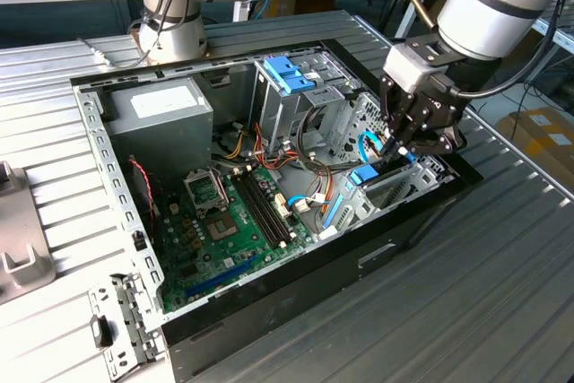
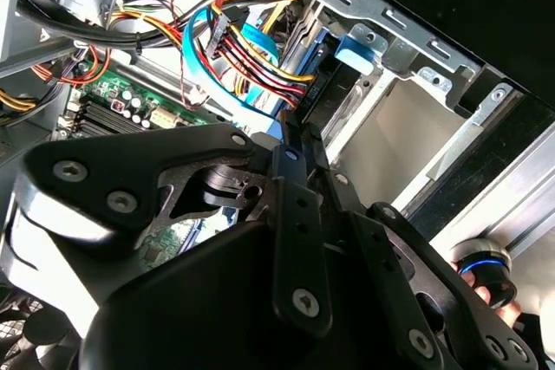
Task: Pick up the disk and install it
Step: 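Insert the second disk wire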
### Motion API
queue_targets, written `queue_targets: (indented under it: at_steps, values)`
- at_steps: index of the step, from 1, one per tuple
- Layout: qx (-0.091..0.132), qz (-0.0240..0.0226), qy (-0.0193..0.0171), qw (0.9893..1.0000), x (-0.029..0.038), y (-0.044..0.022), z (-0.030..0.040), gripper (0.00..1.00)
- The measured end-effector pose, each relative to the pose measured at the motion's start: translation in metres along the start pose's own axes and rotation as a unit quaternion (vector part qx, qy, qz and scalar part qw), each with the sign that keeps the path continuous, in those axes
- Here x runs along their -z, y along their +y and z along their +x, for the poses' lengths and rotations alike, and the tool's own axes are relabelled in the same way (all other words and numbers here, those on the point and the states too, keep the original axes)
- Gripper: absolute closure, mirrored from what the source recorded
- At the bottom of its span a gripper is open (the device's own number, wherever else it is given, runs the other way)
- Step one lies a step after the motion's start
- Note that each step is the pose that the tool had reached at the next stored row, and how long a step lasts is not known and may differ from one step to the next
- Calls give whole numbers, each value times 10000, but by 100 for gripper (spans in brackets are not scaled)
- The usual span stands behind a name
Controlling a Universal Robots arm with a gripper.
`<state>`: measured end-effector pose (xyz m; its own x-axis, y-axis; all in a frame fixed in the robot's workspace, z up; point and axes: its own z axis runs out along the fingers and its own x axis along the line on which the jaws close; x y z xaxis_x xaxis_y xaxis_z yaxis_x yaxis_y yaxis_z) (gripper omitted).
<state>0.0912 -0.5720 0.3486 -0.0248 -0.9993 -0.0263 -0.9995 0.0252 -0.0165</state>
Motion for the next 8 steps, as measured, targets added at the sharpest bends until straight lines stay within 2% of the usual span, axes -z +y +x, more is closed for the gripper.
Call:
queue_targets:
  at_steps: [8]
  values:
    - [0,0,4,10000,-45,-2,1,84]
